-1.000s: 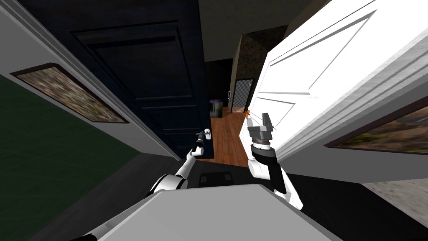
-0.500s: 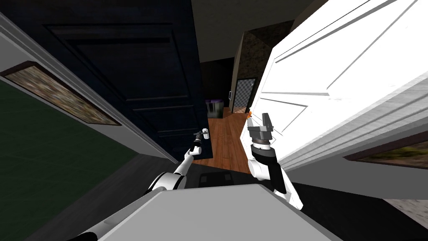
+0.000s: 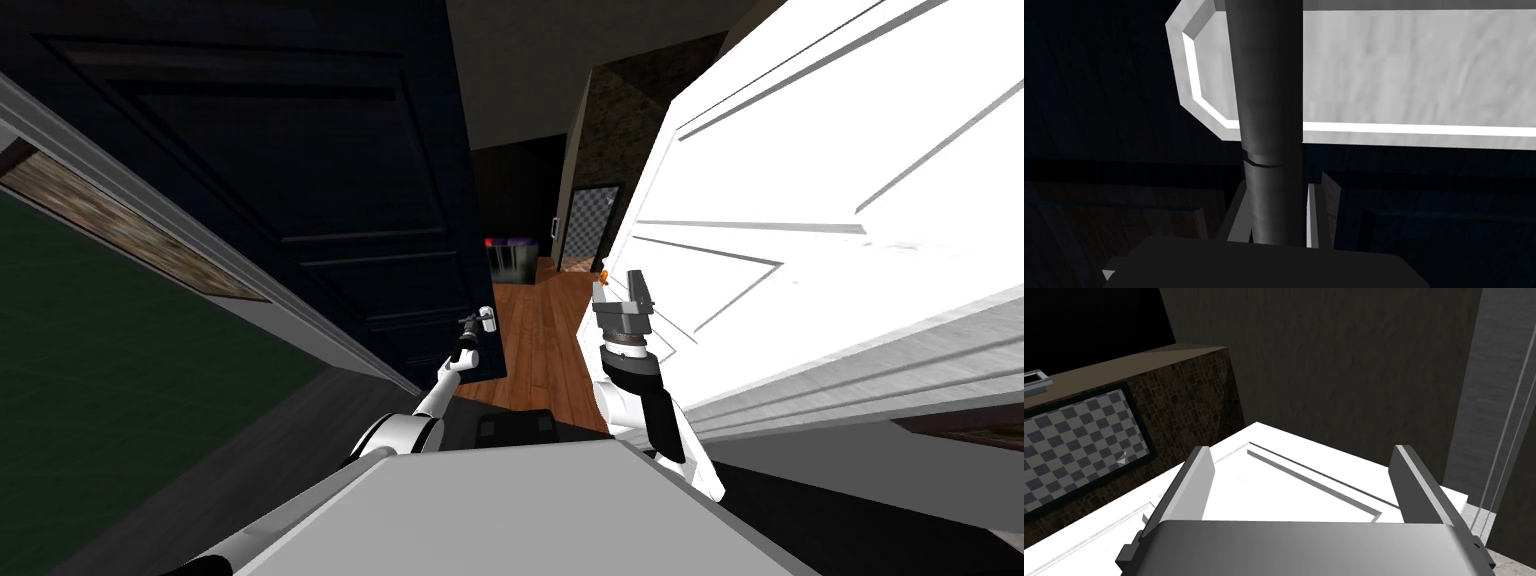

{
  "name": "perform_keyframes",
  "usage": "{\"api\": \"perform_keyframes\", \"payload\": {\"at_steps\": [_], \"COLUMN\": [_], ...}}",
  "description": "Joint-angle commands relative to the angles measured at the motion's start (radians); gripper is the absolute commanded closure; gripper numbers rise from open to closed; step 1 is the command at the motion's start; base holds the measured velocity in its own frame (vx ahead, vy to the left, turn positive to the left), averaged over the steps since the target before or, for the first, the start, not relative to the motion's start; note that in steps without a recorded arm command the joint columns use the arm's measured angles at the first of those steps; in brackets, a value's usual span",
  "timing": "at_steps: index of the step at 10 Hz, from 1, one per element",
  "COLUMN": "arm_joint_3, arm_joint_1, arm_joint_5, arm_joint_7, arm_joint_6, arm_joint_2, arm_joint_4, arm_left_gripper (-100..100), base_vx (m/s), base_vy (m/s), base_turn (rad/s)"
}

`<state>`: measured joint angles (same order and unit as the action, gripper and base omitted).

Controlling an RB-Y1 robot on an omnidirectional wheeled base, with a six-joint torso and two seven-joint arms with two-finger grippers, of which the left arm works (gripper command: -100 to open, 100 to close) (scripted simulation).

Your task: Push the door open

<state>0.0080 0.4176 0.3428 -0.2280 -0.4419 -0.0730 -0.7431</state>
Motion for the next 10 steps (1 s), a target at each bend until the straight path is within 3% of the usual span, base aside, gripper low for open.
{"api": "perform_keyframes", "payload": {"at_steps": [1,10], "arm_joint_3": [0.029,0.131], "arm_joint_1": [-0.007,-0.001], "arm_joint_5": [0.005,0.027], "arm_joint_7": [-0.009,-0.028], "arm_joint_6": [0.005,0.000], "arm_joint_2": [-0.017,-0.018], "arm_joint_4": [-0.021,-0.003], "arm_left_gripper": [100,100], "base_vx": [0.163,0.165], "base_vy": [-0.123,-0.120], "base_turn": [0.072,0.081]}}
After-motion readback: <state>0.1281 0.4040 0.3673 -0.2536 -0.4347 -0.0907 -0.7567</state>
